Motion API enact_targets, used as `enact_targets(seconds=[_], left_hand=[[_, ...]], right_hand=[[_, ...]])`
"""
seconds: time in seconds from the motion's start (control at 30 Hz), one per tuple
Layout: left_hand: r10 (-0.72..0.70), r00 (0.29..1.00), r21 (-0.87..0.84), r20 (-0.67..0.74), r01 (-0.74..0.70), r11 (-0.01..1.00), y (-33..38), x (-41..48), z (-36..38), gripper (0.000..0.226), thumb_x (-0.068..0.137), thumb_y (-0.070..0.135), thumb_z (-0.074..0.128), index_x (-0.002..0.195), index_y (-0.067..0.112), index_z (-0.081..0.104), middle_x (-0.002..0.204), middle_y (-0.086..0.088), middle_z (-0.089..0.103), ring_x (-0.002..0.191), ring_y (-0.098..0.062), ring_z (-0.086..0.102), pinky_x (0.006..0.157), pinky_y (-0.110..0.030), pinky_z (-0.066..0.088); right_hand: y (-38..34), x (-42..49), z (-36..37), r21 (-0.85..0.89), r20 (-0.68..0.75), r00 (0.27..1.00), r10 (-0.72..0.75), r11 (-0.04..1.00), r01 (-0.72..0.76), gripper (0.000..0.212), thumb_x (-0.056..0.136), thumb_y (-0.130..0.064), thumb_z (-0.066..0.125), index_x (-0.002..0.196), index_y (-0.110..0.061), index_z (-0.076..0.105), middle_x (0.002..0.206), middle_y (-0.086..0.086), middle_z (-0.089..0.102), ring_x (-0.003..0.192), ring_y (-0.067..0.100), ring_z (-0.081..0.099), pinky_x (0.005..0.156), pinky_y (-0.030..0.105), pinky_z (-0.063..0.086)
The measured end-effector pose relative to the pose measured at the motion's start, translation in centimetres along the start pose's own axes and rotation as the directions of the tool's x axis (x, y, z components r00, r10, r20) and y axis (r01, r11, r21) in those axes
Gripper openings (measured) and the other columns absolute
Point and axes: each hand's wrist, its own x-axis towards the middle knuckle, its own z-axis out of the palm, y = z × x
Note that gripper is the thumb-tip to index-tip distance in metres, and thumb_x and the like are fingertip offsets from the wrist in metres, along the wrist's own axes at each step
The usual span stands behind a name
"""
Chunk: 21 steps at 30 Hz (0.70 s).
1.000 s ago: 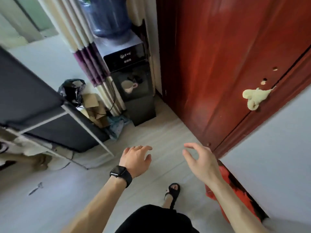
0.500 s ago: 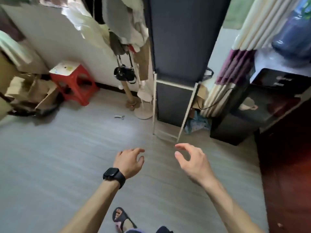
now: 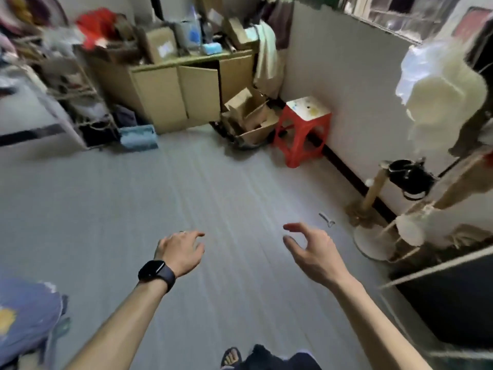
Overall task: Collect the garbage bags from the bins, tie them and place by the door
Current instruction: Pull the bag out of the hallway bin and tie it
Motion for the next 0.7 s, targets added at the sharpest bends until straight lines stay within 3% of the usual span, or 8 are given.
enact_targets(seconds=[0.17,0.37,0.53,0.7], left_hand=[[-0.166,0.982,-0.082,-0.084,0.16,0.984,-5.0,5.0,-3.1,0.039,0.093,0.04,0.046,0.131,0.037,0.055,0.132,0.004,0.062,0.124,-0.021,0.053,0.101,-0.036,0.04],[-0.36,0.912,-0.165,-0.196,0.331,0.929,-10.3,12.1,-7.3,0.046,0.091,0.037,0.05,0.137,0.033,0.054,0.136,0.002,0.061,0.124,-0.024,0.054,0.102,-0.034,0.041],[-0.565,0.767,-0.315,-0.305,0.478,0.82,-13.6,15.1,-11.6,0.046,0.088,0.035,0.054,0.134,0.028,0.058,0.135,0.001,0.061,0.125,-0.024,0.054,0.103,-0.035,0.043],[-0.697,0.64,-0.378,-0.325,0.587,0.715,-18.0,16.6,-14.3,0.048,0.086,0.036,0.052,0.132,0.025,0.061,0.133,-0.001,0.062,0.123,-0.026,0.056,0.101,-0.038,0.046]], right_hand=[[-3.9,11.5,2.2,-0.041,0.143,0.978,-0.152,0.986,0.159,0.025,0.094,-0.036,0.06,0.117,-0.033,0.066,0.124,-0.008,0.068,0.119,0.02,0.055,0.091,0.025,0.037],[-9.4,27.8,5.1,-0.028,0.265,0.888,-0.376,0.917,0.397,0.024,0.094,-0.039,0.06,0.116,-0.033,0.068,0.126,-0.011,0.066,0.12,0.02,0.054,0.09,0.024,0.036],[-16.0,39.8,7.2,0.033,0.376,0.764,-0.524,0.831,0.555,0.025,0.094,-0.047,0.058,0.114,-0.035,0.069,0.125,-0.012,0.066,0.119,0.02,0.056,0.095,0.031,0.044],[-23.9,47.7,11.7,0.071,0.477,0.622,-0.622,0.732,0.678,0.025,0.095,-0.042,0.058,0.117,-0.034,0.068,0.128,-0.008,0.066,0.12,0.024,0.055,0.093,0.028,0.04]])
